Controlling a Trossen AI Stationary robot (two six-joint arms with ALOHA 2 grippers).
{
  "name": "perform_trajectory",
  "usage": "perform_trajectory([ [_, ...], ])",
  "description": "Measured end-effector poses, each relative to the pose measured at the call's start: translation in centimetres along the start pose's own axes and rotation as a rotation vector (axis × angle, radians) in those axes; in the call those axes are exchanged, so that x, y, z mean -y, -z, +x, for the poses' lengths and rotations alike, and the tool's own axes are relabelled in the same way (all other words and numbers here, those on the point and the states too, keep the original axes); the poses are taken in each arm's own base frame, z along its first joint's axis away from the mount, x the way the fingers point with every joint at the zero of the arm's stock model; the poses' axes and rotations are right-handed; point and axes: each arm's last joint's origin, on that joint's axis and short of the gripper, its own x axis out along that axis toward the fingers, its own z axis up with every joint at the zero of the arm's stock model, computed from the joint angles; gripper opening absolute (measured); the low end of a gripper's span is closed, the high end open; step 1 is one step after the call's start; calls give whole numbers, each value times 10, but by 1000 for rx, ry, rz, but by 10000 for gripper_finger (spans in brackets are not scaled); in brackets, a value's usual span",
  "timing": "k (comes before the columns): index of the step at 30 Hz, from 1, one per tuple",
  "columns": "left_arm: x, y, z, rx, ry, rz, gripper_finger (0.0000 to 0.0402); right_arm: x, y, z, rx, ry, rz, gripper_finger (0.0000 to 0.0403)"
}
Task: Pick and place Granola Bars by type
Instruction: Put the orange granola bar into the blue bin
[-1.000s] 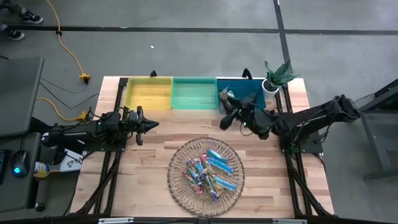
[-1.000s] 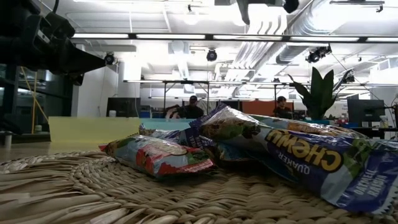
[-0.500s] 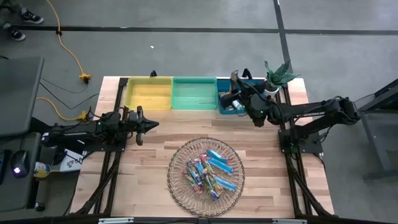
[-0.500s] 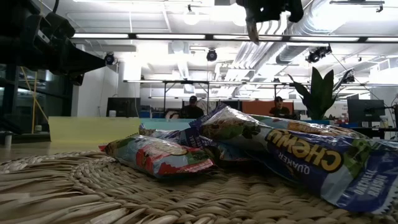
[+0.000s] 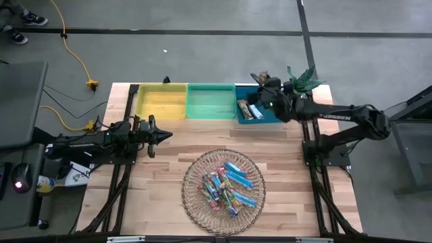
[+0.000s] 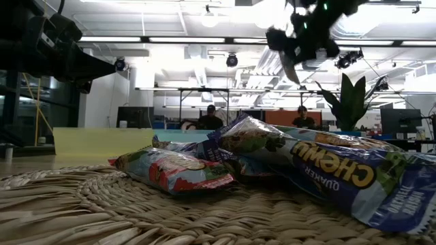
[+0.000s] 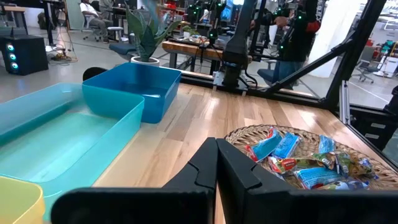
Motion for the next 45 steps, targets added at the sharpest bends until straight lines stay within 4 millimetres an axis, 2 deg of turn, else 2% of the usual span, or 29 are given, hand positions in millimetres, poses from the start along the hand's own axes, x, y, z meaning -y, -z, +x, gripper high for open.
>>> perform_trajectory([
  [4,0,0,0,0,0,0,0,29,2,26,-215,-8,66,96],
  [9,0,0,0,0,0,0,0,50,-4,44,-302,-44,96,96],
  [13,0,0,0,0,0,0,0,62,3,58,-427,-36,129,96],
  [19,0,0,0,0,0,0,0,59,32,82,-632,-41,58,96],
  [24,0,0,0,-1,0,0,0,54,51,97,-710,-18,10,96],
  [34,0,0,0,0,0,0,0,53,64,109,-733,-8,-101,96],
  [38,0,0,0,-1,0,0,0,49,67,115,-724,-57,-146,96],
  [45,0,0,0,-1,0,0,0,47,75,120,-739,-38,-160,96],
])
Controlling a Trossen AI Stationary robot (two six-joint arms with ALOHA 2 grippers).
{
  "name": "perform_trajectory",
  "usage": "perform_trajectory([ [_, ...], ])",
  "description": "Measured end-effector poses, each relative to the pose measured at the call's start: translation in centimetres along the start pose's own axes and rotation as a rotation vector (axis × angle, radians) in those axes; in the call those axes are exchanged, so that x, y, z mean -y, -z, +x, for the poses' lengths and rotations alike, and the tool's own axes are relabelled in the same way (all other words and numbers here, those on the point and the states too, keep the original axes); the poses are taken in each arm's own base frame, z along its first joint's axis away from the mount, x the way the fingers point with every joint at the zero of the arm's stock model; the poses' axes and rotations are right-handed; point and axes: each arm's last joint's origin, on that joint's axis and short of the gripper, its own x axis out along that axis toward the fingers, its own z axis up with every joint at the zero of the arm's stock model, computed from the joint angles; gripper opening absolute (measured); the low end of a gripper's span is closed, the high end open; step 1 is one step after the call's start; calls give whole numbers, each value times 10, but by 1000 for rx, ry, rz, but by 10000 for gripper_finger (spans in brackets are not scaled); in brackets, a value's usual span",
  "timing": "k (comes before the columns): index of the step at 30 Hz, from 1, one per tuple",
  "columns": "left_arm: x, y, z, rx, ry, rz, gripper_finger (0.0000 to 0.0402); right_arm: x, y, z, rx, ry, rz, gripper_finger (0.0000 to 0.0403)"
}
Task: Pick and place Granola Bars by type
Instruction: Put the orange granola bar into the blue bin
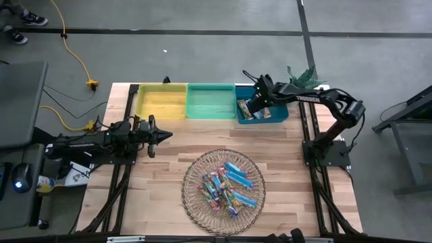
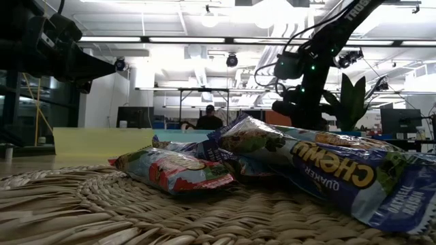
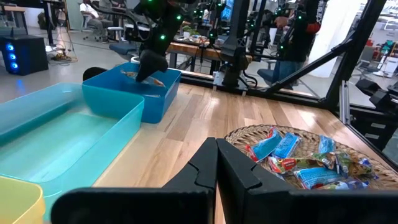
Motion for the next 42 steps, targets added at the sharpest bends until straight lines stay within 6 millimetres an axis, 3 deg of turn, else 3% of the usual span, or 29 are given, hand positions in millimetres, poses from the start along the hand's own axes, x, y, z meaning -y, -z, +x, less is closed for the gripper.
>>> perform_trajectory([
  [8,0,0,0,0,0,0,0,-4,0,12,-19,-44,8,101],
  [25,0,0,0,0,0,0,0,-5,-4,6,11,-85,-21,156],
  [33,0,0,0,0,0,0,0,-13,-18,-39,240,-221,-110,157],
  [38,0,0,0,0,0,0,0,-27,-21,-79,404,-423,-160,157],
  [42,0,0,0,1,0,0,0,-48,-12,-115,505,-631,-222,157],
])
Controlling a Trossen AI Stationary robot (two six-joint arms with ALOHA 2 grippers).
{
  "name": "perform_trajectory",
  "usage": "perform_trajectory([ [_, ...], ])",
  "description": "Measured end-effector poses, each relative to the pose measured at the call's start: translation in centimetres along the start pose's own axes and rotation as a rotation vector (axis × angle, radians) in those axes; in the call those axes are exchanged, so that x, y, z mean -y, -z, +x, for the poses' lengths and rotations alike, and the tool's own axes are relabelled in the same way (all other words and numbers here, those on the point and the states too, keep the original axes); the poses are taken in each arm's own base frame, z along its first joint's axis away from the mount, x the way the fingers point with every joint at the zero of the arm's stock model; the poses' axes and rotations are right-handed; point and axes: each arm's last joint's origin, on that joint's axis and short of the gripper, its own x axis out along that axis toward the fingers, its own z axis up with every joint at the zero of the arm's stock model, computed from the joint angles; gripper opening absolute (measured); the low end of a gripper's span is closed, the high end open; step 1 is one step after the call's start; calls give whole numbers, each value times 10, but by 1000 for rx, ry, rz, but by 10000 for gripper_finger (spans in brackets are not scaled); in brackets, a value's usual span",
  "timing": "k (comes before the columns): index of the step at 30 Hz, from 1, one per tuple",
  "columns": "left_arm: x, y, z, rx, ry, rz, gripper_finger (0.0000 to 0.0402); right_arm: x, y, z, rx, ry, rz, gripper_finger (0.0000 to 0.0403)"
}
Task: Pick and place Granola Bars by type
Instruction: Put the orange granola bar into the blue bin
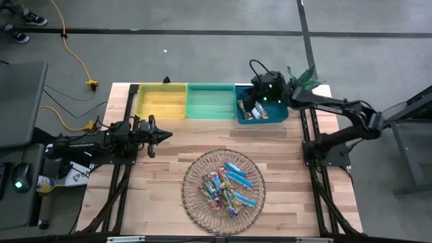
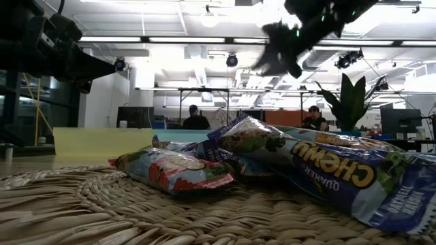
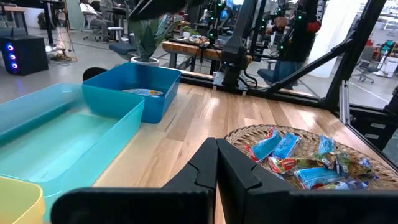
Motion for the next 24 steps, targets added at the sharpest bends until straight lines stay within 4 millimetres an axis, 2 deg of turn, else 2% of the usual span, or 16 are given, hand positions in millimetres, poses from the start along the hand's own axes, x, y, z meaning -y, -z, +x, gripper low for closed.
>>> perform_trajectory([
  [5,0,0,0,0,0,0,0,-55,1,-18,51,-275,2,157],
  [12,0,0,0,0,0,0,0,-132,17,-42,84,-648,-19,157],
  [17,0,0,0,0,0,0,0,-174,38,-64,130,-667,-55,157],
  [21,0,0,0,0,0,0,0,-199,53,-84,197,-631,-90,156],
  [24,0,0,0,0,0,0,0,-216,57,-102,230,-573,-132,156],
])
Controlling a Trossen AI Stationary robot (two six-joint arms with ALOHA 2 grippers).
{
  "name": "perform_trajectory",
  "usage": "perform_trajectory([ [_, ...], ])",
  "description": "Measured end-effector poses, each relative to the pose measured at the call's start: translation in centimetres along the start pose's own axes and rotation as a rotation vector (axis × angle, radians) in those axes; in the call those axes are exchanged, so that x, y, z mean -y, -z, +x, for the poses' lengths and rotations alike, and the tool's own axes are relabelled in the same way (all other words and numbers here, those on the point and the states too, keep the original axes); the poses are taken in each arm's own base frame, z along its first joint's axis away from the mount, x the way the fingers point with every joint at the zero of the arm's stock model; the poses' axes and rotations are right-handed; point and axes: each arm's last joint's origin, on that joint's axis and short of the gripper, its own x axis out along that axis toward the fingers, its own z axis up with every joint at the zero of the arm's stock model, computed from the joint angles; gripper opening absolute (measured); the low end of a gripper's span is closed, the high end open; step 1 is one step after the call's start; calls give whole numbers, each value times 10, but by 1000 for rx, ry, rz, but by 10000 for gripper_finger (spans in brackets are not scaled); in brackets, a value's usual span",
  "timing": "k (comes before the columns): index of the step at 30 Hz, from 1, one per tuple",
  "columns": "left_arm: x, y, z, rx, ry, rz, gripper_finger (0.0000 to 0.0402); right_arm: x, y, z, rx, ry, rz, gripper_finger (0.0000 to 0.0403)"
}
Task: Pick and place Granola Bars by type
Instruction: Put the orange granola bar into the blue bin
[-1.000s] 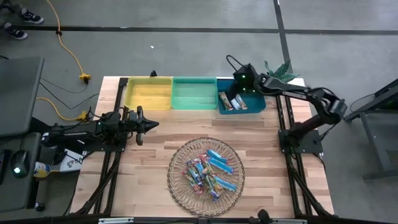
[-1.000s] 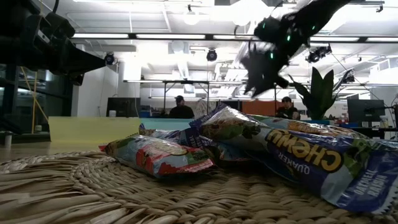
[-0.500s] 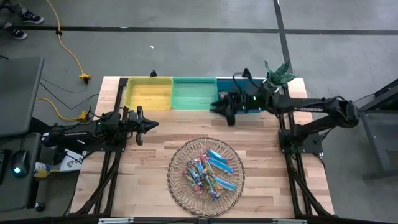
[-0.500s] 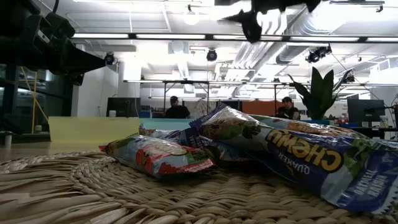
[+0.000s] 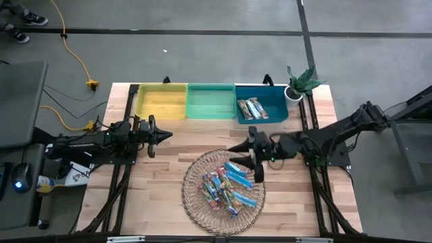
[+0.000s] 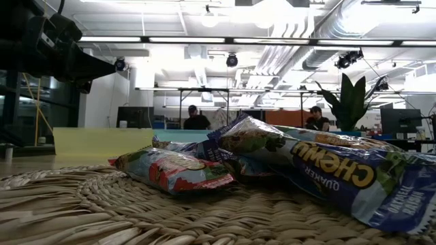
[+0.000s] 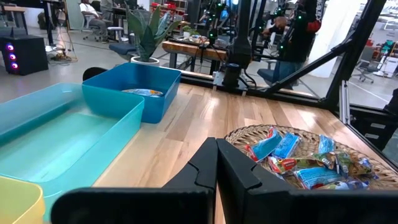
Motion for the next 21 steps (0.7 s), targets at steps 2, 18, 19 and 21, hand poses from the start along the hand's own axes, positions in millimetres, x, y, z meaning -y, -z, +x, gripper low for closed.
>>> perform_trajectory([
  [2,0,0,0,0,0,0,0,-15,-9,-4,5,38,-35,156],
  [18,0,0,0,0,0,0,0,-105,-63,36,-208,287,-127,156],
  [19,0,0,0,0,0,0,0,-108,-62,43,-225,299,-99,156],
  [21,0,0,0,0,0,0,0,-112,-58,55,-277,315,-56,156],
])
